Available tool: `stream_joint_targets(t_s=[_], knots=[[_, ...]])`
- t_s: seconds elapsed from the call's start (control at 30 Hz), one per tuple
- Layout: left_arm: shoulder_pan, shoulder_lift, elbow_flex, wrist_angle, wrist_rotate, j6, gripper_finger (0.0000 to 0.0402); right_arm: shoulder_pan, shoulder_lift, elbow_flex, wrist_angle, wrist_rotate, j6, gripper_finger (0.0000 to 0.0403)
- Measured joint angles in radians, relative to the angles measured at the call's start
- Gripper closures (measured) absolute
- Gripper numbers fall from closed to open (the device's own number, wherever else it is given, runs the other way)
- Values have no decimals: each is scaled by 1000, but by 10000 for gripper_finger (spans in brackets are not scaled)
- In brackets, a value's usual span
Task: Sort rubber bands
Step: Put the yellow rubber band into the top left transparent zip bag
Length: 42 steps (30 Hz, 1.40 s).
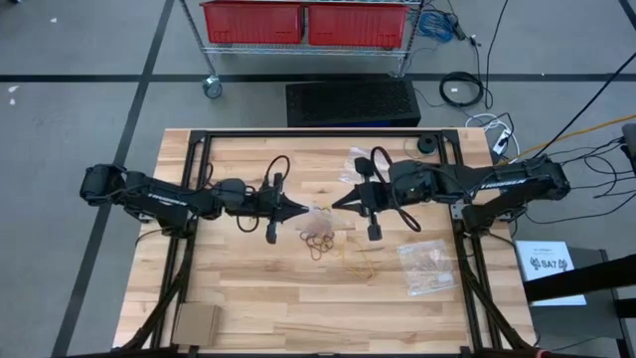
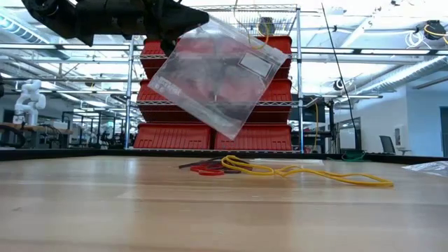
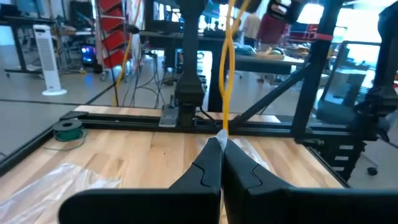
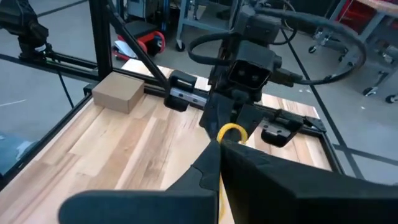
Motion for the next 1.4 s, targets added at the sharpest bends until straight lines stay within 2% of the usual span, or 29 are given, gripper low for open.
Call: stream_joint_targets(t_s=[0.3,1.13,1.4], knots=[[0,0,0,-5,3,0,401,0,0,59,-8,0,-40,403],[0,0,0,19,5,-1,401,-1,57,62,-1,0,-88,403],[0,0,0,16,5,1,401,-6,56,112,-27,0,-106,403]])
